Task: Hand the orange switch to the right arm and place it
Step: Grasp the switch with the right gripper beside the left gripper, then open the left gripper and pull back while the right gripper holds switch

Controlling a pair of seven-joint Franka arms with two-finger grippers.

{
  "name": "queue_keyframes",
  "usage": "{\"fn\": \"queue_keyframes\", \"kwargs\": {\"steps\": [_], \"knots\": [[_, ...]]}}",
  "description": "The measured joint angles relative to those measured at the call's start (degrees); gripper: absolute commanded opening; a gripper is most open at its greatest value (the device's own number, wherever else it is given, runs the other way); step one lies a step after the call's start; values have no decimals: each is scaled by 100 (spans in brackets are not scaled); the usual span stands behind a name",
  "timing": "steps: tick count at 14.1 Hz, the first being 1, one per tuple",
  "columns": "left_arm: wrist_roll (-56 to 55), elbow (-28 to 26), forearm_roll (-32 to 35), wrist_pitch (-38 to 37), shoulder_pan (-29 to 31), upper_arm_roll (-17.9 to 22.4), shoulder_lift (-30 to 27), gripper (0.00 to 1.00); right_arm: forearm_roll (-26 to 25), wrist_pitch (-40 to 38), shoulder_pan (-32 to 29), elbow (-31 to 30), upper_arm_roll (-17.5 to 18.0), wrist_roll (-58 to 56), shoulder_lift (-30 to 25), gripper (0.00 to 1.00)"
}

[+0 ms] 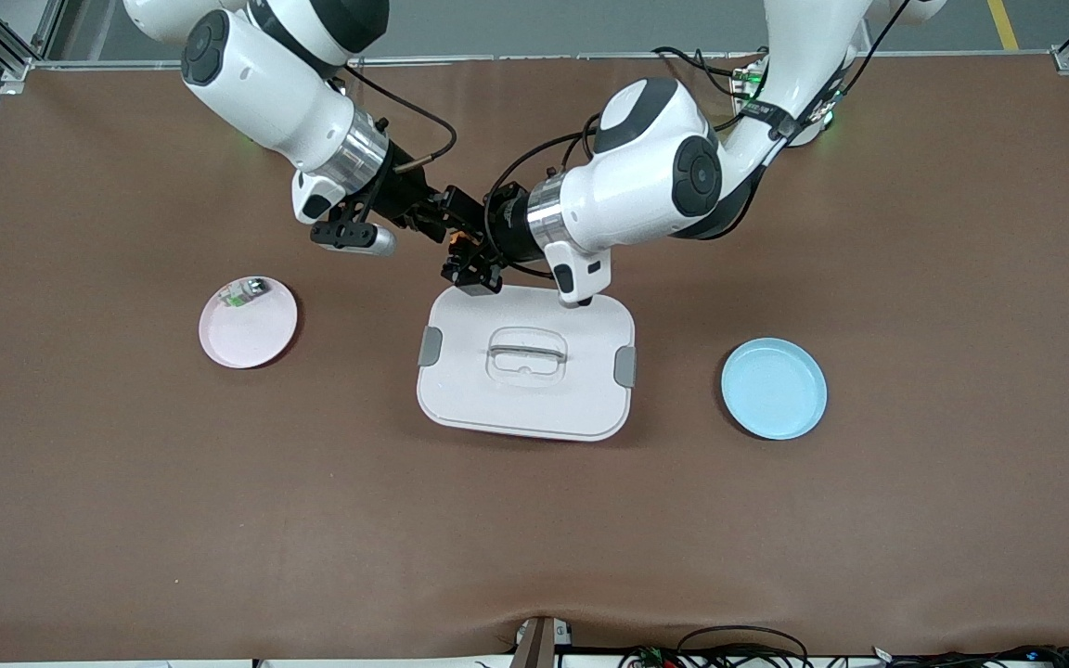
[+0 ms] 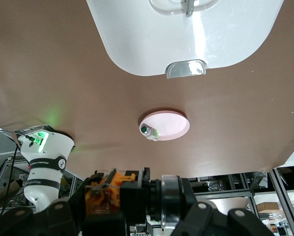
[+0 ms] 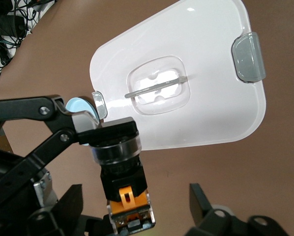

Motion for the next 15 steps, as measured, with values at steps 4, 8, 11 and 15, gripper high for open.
{"fn": "queue_keyframes", "kwargs": {"steps": [4, 8, 11, 15], "knots": [[0, 34, 0, 4, -19, -1, 11, 0, 30, 6, 1, 35, -11, -1, -1, 17], [1, 53, -45, -8, -28, -9, 19, 39, 53, -140, -8, 84, -42, -188, -5, 0], [1, 79, -56, -8, -32, -12, 18, 100, 73, -221, -19, 119, -63, -187, -3, 0], [3, 211, 245, 10, 67, 31, -79, 100, 84, -384, -74, 78, -121, -167, 15, 0]]}}
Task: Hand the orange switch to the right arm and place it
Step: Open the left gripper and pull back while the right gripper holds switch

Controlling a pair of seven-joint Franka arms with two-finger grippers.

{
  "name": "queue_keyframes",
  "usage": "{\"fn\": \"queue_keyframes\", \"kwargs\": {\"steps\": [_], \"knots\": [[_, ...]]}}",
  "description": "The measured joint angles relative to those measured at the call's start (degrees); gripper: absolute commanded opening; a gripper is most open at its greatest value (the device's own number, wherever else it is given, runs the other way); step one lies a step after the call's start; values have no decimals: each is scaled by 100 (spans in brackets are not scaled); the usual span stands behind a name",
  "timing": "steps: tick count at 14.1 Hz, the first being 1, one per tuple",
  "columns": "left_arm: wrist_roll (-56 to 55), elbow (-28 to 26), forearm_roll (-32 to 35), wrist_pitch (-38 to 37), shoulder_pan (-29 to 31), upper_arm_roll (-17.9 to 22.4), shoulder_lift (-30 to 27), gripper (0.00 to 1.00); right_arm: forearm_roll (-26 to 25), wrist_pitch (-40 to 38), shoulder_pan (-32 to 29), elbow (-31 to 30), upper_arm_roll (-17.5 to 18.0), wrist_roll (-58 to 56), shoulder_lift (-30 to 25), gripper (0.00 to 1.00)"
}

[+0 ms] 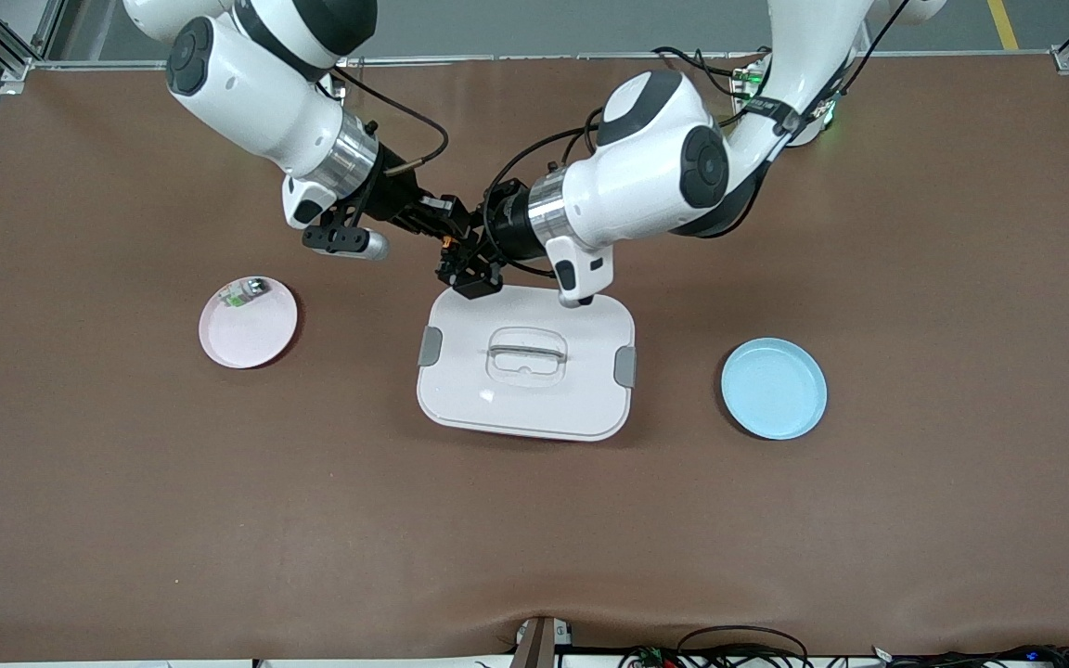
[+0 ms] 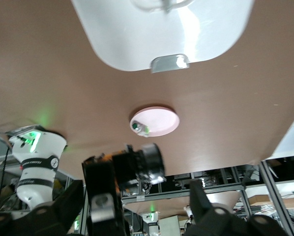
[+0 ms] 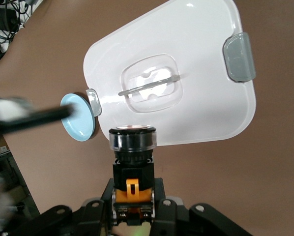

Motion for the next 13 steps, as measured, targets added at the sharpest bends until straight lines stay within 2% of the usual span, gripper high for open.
{"fn": "queue_keyframes", "kwargs": {"steps": [5, 8, 13], "knots": [[19, 90, 916, -366, 587, 20, -330, 100, -16, -516, -177, 83, -30, -112, 0, 0], [475, 119, 1699, -711, 881, 22, -407, 100, -157, -1212, -546, 232, -42, -892, -7, 0], [2337, 130, 2555, -1590, 1673, 45, -510, 100, -1720, -2454, -1258, 573, -60, -2822, -29, 0]]}}
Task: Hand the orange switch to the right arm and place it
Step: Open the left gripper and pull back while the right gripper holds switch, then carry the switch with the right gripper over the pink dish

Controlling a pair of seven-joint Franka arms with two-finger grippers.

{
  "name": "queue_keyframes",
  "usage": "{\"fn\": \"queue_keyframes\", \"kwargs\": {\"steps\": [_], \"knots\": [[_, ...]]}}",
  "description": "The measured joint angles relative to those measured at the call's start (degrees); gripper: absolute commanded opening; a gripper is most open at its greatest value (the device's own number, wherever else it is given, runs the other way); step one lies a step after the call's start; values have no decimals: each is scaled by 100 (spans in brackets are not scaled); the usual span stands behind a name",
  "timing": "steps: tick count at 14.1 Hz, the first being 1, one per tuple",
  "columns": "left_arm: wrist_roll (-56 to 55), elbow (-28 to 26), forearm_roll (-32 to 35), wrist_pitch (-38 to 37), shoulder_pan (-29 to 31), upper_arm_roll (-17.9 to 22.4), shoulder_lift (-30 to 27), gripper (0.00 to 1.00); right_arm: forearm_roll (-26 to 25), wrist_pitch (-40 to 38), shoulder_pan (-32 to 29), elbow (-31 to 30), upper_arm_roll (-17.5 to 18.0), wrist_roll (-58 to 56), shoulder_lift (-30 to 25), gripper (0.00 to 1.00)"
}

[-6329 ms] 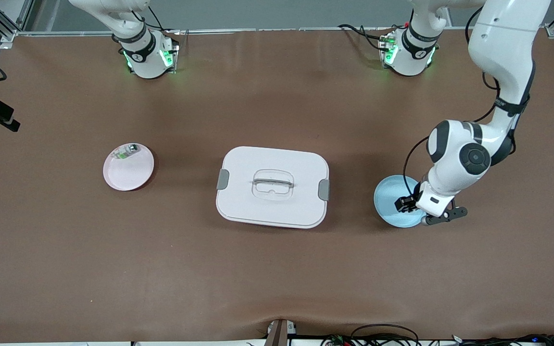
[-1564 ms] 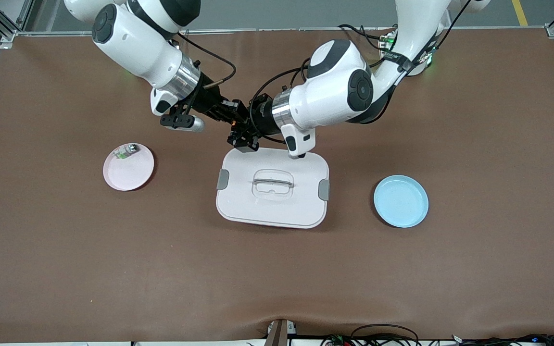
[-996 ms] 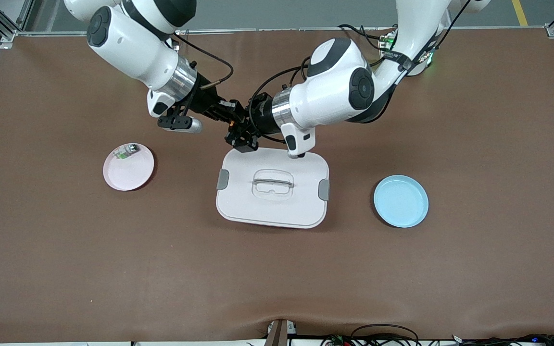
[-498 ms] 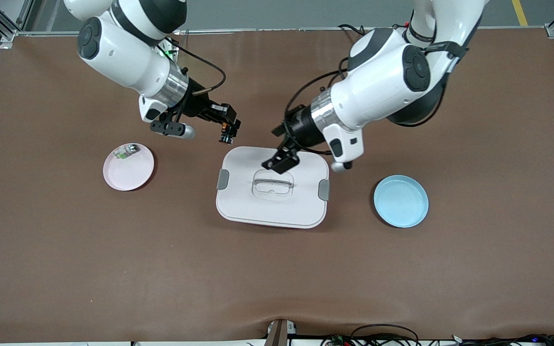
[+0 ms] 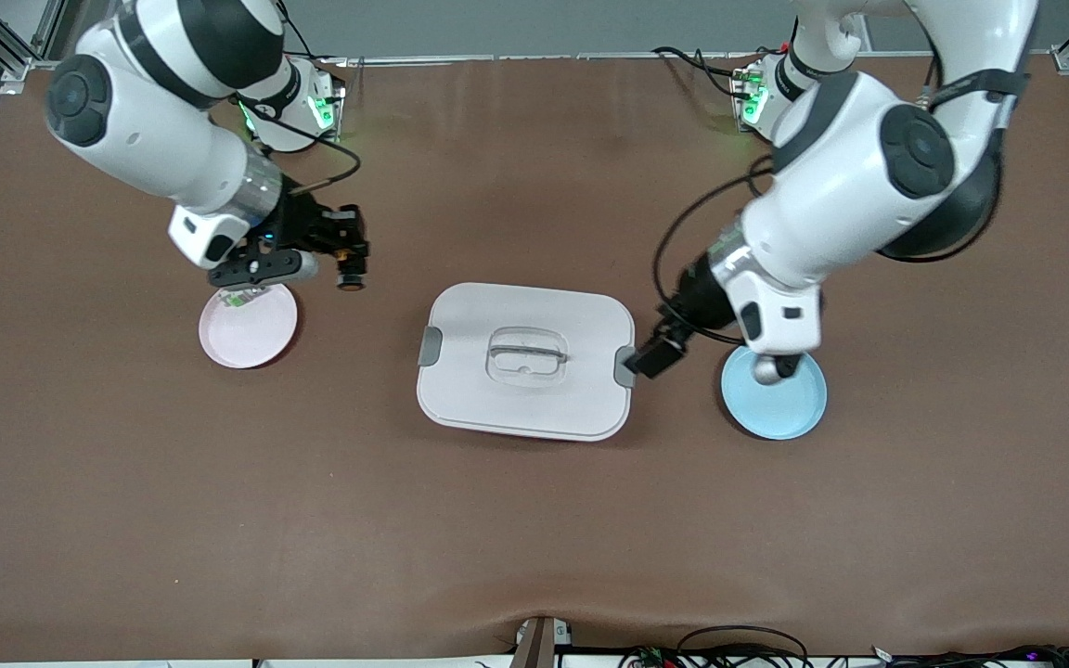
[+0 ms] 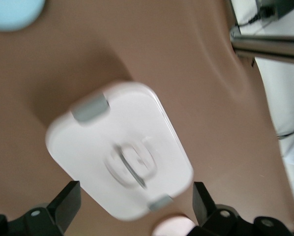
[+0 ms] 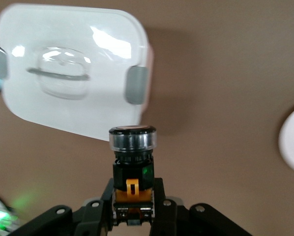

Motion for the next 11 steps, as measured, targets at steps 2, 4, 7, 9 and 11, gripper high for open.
{"fn": "queue_keyframes", "kwargs": {"steps": [2, 4, 7, 9, 11], "knots": [[887, 7, 362, -288, 374, 6, -38, 100, -524, -197, -249, 55, -7, -1067, -3, 0], [1770, 10, 558, -642, 737, 11, -113, 100, -1008, -241, -482, 55, -11, -2318, -3, 0], [2924, 16, 959, -1190, 1197, 13, -270, 100, -1242, -228, -940, 50, -18, -4128, -1, 0], [3661, 25, 1294, -1390, 1443, 16, -437, 100, -1427, -113, -1312, 16, -26, -5356, 7, 0], [4437, 29, 1418, -1569, 1684, 17, -641, 100, -1643, 318, -1583, -215, -31, -6308, 25, 0]]}}
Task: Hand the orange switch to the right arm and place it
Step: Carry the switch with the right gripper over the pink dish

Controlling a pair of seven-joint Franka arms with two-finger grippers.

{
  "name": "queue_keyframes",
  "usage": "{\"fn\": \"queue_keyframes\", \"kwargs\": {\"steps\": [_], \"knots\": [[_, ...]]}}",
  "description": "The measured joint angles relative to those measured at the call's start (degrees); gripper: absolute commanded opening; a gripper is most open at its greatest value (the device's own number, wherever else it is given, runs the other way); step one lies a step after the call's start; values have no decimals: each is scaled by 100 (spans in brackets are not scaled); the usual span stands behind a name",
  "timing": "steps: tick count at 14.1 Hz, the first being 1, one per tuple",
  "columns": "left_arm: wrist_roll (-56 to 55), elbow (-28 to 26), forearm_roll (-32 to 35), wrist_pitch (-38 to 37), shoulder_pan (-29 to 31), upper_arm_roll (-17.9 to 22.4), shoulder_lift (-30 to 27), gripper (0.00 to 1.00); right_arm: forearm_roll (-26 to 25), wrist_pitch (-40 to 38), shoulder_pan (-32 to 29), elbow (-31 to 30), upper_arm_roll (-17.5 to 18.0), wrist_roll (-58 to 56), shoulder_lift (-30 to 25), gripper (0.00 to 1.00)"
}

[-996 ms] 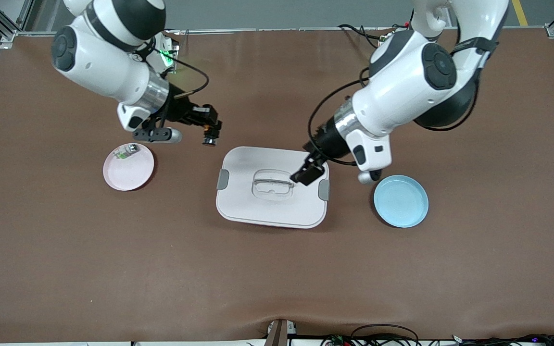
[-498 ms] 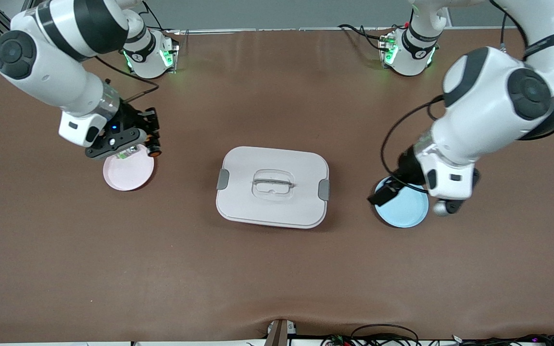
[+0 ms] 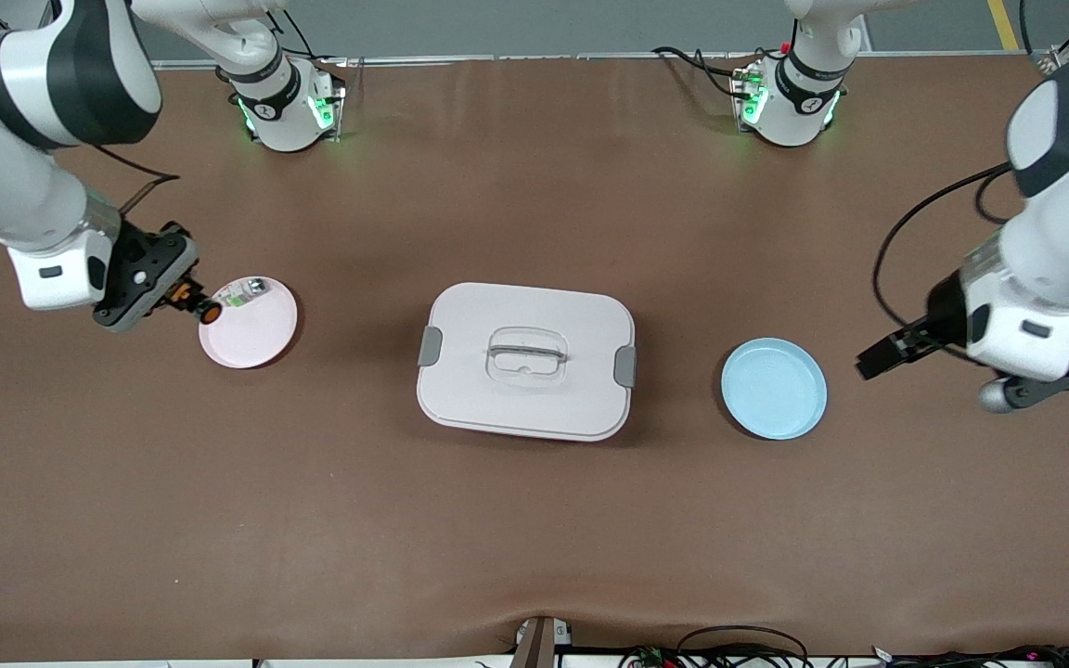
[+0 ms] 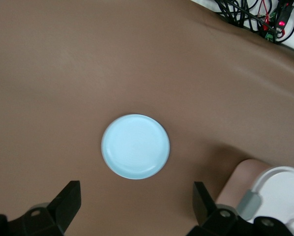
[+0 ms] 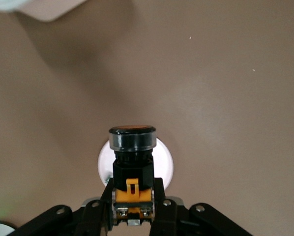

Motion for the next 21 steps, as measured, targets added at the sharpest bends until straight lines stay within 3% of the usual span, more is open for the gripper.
{"fn": "queue_keyframes", "kwargs": {"steps": [2, 5, 9, 13, 21], "knots": [[770, 1, 9, -155, 145, 100, -227, 100, -50, 696, -255, -439, 1, -843, 31, 0], [1678, -35, -47, -621, -155, 705, -642, 100, -54, 2058, -634, -1326, 1, -1935, 97, 0], [1900, -567, -227, -859, -756, 1361, -1332, 100, -61, 3151, -782, -2290, 10, -2235, 227, 0], [1900, -979, -255, -889, -835, 1420, -1688, 100, -72, 3551, -817, -2572, 26, -2837, 617, 0], [1900, -1039, -256, -1080, -833, 1473, -1699, 100, -72, 4328, -948, -2963, 65, -3150, 1321, 0]]}}
